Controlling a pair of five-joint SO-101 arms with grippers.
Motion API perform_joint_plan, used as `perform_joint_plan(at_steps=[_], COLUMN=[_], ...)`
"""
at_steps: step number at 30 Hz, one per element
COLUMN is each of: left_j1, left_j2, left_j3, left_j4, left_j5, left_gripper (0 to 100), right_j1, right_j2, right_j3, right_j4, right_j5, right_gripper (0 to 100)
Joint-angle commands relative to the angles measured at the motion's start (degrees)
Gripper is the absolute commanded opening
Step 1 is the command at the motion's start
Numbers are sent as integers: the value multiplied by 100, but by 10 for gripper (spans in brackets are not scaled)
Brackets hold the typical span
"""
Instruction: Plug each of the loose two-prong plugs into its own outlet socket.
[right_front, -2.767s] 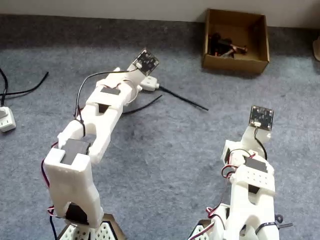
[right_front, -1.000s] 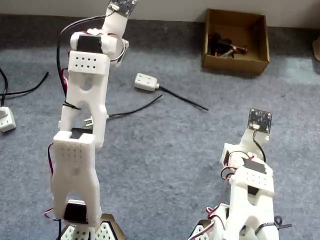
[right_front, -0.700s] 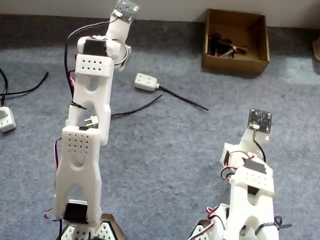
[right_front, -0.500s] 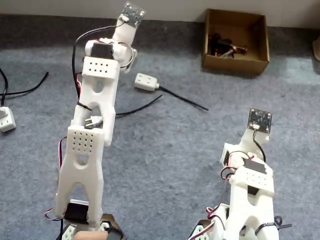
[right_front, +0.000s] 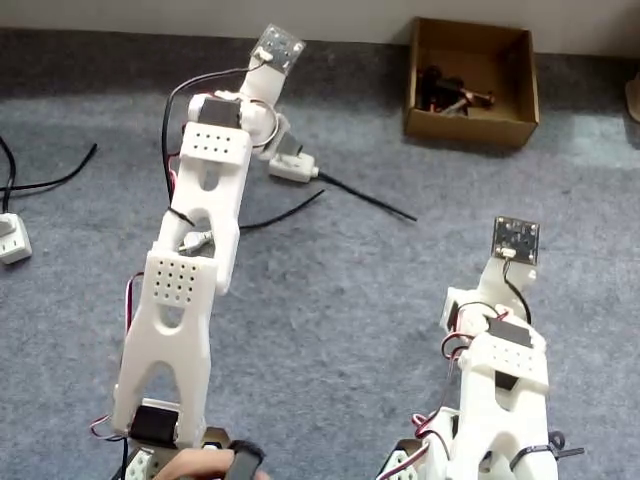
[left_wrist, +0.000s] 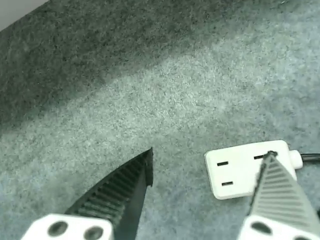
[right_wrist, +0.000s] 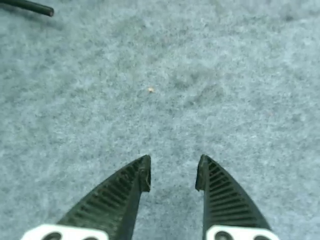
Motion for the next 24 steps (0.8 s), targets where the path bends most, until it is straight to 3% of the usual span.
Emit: perform_joint_plan(at_steps=[1,12,21,24], left_j1=[101,180,189,163], left_j2=[-66,189,189,189], left_j3=[-277,-277,-453,-497], left_j4=[-132,-457,-492,-492], left_j5=[-141,-176,88,466], left_gripper=[323,319,323,324], right_j1=[-40,-48,-48,-48], right_j2=[-119,-119,-119,-119], right_j3=[-40,-40,-40,-40], right_j4=[-119,-119,-119,-119], right_j5=[97,97,97,97], right_gripper=[152,152,152,152])
